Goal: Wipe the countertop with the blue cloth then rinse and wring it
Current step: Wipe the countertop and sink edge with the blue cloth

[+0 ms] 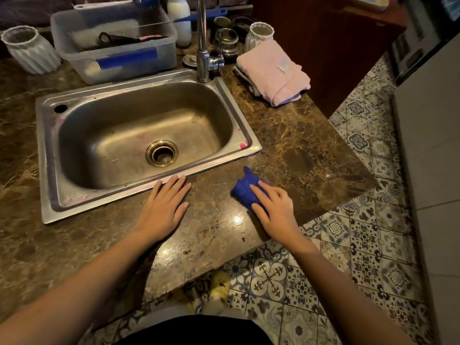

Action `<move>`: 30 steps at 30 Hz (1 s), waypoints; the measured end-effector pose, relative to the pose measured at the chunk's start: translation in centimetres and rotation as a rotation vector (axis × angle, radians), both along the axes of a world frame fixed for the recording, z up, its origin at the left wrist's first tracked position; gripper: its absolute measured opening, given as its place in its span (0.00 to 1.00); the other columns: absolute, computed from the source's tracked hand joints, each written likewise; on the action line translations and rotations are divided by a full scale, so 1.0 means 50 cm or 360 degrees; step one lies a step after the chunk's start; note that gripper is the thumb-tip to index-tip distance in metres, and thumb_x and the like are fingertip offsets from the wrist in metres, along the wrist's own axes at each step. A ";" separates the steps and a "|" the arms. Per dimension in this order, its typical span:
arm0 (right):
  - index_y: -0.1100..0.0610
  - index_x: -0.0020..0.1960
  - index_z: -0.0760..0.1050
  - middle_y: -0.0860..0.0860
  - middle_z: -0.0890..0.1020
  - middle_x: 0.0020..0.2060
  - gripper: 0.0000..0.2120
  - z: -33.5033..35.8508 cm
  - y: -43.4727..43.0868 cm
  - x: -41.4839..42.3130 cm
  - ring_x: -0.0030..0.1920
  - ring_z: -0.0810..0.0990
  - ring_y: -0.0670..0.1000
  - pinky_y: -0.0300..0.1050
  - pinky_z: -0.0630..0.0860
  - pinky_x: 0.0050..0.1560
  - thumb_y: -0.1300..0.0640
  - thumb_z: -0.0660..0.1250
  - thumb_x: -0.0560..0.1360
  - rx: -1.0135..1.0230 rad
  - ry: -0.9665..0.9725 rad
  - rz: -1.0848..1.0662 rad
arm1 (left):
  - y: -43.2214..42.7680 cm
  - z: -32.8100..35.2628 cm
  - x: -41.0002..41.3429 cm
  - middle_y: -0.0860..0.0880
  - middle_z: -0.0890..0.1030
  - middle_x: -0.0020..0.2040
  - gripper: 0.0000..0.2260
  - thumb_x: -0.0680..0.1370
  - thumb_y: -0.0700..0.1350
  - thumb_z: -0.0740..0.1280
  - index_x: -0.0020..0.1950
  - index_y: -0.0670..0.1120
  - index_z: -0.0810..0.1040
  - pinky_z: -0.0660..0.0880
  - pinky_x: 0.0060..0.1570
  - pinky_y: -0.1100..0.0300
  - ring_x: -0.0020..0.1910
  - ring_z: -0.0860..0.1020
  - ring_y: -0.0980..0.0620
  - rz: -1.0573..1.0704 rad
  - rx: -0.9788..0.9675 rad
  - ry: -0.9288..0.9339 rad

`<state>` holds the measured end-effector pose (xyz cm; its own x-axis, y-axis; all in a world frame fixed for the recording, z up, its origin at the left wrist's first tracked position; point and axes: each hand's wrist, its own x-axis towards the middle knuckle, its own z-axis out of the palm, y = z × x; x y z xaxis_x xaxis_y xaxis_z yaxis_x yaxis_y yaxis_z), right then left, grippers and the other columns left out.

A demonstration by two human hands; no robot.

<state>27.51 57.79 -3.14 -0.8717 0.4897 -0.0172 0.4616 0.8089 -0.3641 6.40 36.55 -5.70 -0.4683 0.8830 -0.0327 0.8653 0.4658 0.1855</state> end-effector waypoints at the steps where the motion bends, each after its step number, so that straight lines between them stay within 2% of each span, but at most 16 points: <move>1: 0.48 0.71 0.65 0.50 0.69 0.70 0.26 -0.001 -0.023 0.006 0.63 0.66 0.54 0.52 0.64 0.60 0.40 0.47 0.77 -0.0046 -0.0023 0.0012 | -0.001 -0.003 0.001 0.49 0.61 0.75 0.25 0.80 0.56 0.48 0.73 0.47 0.63 0.48 0.73 0.49 0.75 0.56 0.52 -0.0006 -0.0039 0.0030; 4: 0.45 0.73 0.60 0.49 0.65 0.72 0.29 -0.003 -0.087 0.025 0.63 0.61 0.50 0.50 0.62 0.59 0.37 0.38 0.77 -0.0131 -0.0091 0.0066 | 0.001 -0.001 0.004 0.49 0.61 0.75 0.25 0.80 0.56 0.47 0.74 0.47 0.62 0.48 0.73 0.49 0.75 0.55 0.52 0.0004 -0.0052 0.0065; 6: 0.44 0.73 0.59 0.49 0.63 0.73 0.28 0.000 -0.121 0.031 0.63 0.58 0.49 0.51 0.62 0.60 0.38 0.38 0.78 -0.0159 -0.0134 0.0097 | 0.001 -0.001 0.001 0.49 0.61 0.75 0.25 0.80 0.56 0.47 0.74 0.47 0.62 0.48 0.73 0.49 0.75 0.55 0.52 -0.0006 -0.0046 0.0071; 9: 0.41 0.74 0.50 0.45 0.54 0.75 0.27 0.018 -0.132 0.034 0.67 0.54 0.49 0.49 0.56 0.66 0.42 0.40 0.75 -0.0314 -0.0249 0.0172 | 0.000 -0.003 0.001 0.49 0.61 0.75 0.25 0.80 0.55 0.47 0.74 0.47 0.61 0.47 0.73 0.49 0.75 0.54 0.52 -0.0004 -0.0034 0.0062; 11: 0.38 0.73 0.46 0.44 0.47 0.76 0.28 0.036 -0.113 0.039 0.70 0.50 0.50 0.50 0.52 0.68 0.45 0.47 0.75 -0.0466 -0.0373 0.0308 | 0.000 -0.003 0.002 0.49 0.61 0.75 0.25 0.80 0.55 0.47 0.74 0.47 0.62 0.46 0.73 0.49 0.75 0.55 0.51 -0.0012 -0.0023 0.0074; 14: 0.39 0.74 0.42 0.45 0.42 0.76 0.34 0.050 -0.086 0.050 0.71 0.48 0.52 0.52 0.53 0.69 0.48 0.60 0.77 -0.0294 -0.0571 0.0645 | 0.000 -0.002 0.001 0.48 0.62 0.75 0.25 0.80 0.55 0.47 0.73 0.46 0.62 0.47 0.73 0.49 0.75 0.56 0.51 -0.0018 0.0003 0.0085; 16: 0.39 0.74 0.46 0.46 0.46 0.76 0.36 0.043 -0.084 0.057 0.70 0.51 0.52 0.51 0.55 0.68 0.49 0.64 0.75 -0.0173 -0.0538 0.0682 | 0.000 -0.002 0.001 0.48 0.63 0.74 0.25 0.79 0.55 0.47 0.73 0.46 0.63 0.46 0.73 0.49 0.75 0.56 0.50 -0.0022 0.0020 0.0093; 18: 0.39 0.73 0.54 0.46 0.54 0.75 0.35 0.027 -0.101 0.065 0.66 0.56 0.50 0.50 0.60 0.65 0.52 0.68 0.72 -0.0167 -0.0384 0.0605 | 0.000 -0.003 0.001 0.47 0.64 0.74 0.25 0.80 0.55 0.47 0.73 0.46 0.63 0.46 0.72 0.49 0.75 0.57 0.50 -0.0023 0.0032 0.0096; 20: 0.41 0.69 0.63 0.47 0.64 0.71 0.33 0.007 -0.131 0.080 0.60 0.62 0.48 0.52 0.67 0.61 0.55 0.72 0.69 -0.0180 -0.0210 0.0441 | -0.001 -0.004 0.001 0.47 0.64 0.74 0.25 0.80 0.55 0.47 0.73 0.46 0.63 0.47 0.72 0.49 0.74 0.58 0.49 -0.0026 0.0041 0.0095; 22: 0.44 0.64 0.69 0.47 0.71 0.66 0.31 -0.009 -0.167 0.095 0.53 0.65 0.47 0.51 0.74 0.53 0.60 0.74 0.66 -0.0179 -0.0039 0.0254 | -0.001 -0.004 0.002 0.47 0.64 0.74 0.25 0.80 0.55 0.48 0.73 0.45 0.64 0.47 0.72 0.49 0.74 0.58 0.49 -0.0031 0.0052 0.0091; 25: 0.46 0.58 0.72 0.43 0.72 0.61 0.23 -0.023 -0.207 0.103 0.46 0.65 0.45 0.41 0.68 0.48 0.61 0.73 0.66 -0.0139 0.0173 0.0122 | -0.001 -0.005 0.002 0.47 0.64 0.74 0.24 0.80 0.55 0.48 0.73 0.46 0.64 0.47 0.72 0.50 0.74 0.58 0.49 -0.0023 0.0056 0.0080; 27: 0.44 0.55 0.74 0.39 0.75 0.55 0.19 -0.008 -0.228 0.091 0.44 0.65 0.44 0.35 0.64 0.46 0.61 0.70 0.68 -0.0297 0.0270 0.0013 | -0.002 -0.005 0.000 0.47 0.64 0.74 0.24 0.80 0.55 0.48 0.73 0.46 0.63 0.47 0.73 0.50 0.74 0.58 0.49 -0.0024 0.0063 0.0070; 29: 0.40 0.52 0.75 0.36 0.78 0.50 0.20 0.023 -0.245 0.075 0.46 0.72 0.45 0.33 0.68 0.45 0.64 0.69 0.69 -0.0671 0.0380 -0.0232 | -0.001 -0.005 0.000 0.48 0.63 0.74 0.25 0.80 0.55 0.48 0.73 0.46 0.62 0.46 0.73 0.50 0.75 0.56 0.50 -0.0027 0.0067 0.0061; 30: 0.39 0.51 0.75 0.38 0.78 0.49 0.21 0.043 -0.243 0.063 0.47 0.75 0.46 0.33 0.73 0.45 0.64 0.70 0.69 -0.0875 0.0405 -0.0395 | -0.001 -0.005 0.000 0.48 0.61 0.75 0.25 0.80 0.55 0.47 0.74 0.46 0.62 0.45 0.73 0.50 0.75 0.55 0.50 -0.0028 0.0067 0.0053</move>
